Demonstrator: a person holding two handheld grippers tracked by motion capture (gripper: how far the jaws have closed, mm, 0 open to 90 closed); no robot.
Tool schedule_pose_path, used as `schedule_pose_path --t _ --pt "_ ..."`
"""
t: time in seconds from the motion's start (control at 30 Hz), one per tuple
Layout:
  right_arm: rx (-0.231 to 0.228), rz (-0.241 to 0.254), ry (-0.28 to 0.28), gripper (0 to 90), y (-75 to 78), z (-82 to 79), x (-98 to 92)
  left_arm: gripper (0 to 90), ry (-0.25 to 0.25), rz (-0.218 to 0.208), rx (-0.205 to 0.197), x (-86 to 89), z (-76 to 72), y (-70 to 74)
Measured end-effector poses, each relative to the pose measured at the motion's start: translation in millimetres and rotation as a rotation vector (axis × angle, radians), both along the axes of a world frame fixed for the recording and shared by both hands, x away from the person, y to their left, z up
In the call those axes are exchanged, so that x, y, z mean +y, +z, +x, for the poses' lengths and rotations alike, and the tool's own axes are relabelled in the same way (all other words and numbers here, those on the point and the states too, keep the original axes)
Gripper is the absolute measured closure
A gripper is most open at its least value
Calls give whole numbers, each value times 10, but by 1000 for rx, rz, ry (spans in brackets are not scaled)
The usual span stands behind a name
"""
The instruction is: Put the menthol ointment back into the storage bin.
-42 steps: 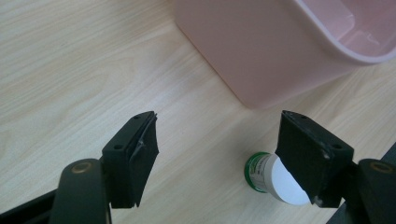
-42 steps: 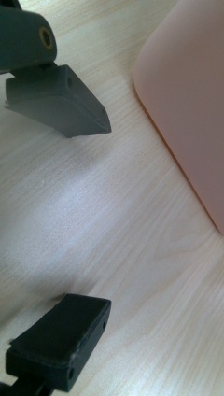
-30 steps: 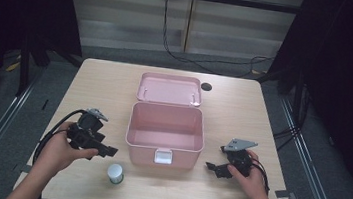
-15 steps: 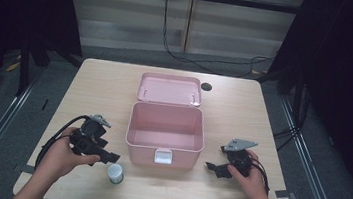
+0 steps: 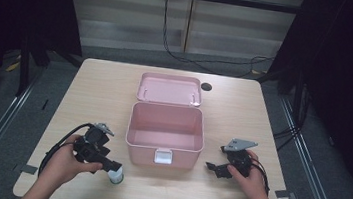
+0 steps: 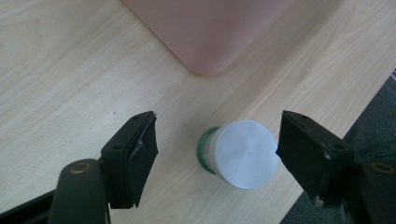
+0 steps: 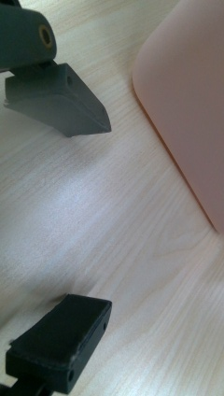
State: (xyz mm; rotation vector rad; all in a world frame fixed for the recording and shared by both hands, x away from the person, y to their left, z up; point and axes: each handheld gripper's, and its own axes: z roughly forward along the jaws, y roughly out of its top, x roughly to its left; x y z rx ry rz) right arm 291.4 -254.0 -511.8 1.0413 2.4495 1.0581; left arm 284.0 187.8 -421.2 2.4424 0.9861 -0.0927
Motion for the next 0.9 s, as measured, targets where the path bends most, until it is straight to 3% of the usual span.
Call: schedule_pose_path --t 0.2,0.37,0.5,0.6,0.63,0.73,0.9 --pt "-2 0 1 117 -1 1 0 277 -25 0 20 -44 -27 -82" --pt "-2 0 1 118 -1 1 0 282 -45 31 32 -84 -52 -170" --pt "-2 0 0 117 -1 1 0 353 -67 54 47 -114 -64 -208" --pt "-1 0 1 117 0 1 0 478 -83 48 72 -139 -73 -199" --pt "-2 0 1 117 -1 1 0 491 -90 71 66 -152 -76 -179" --pt "-2 0 1 118 -1 1 0 498 -72 106 78 -153 -61 -159" --pt "-2 0 0 118 -1 1 0 499 -55 104 103 -106 -35 -86"
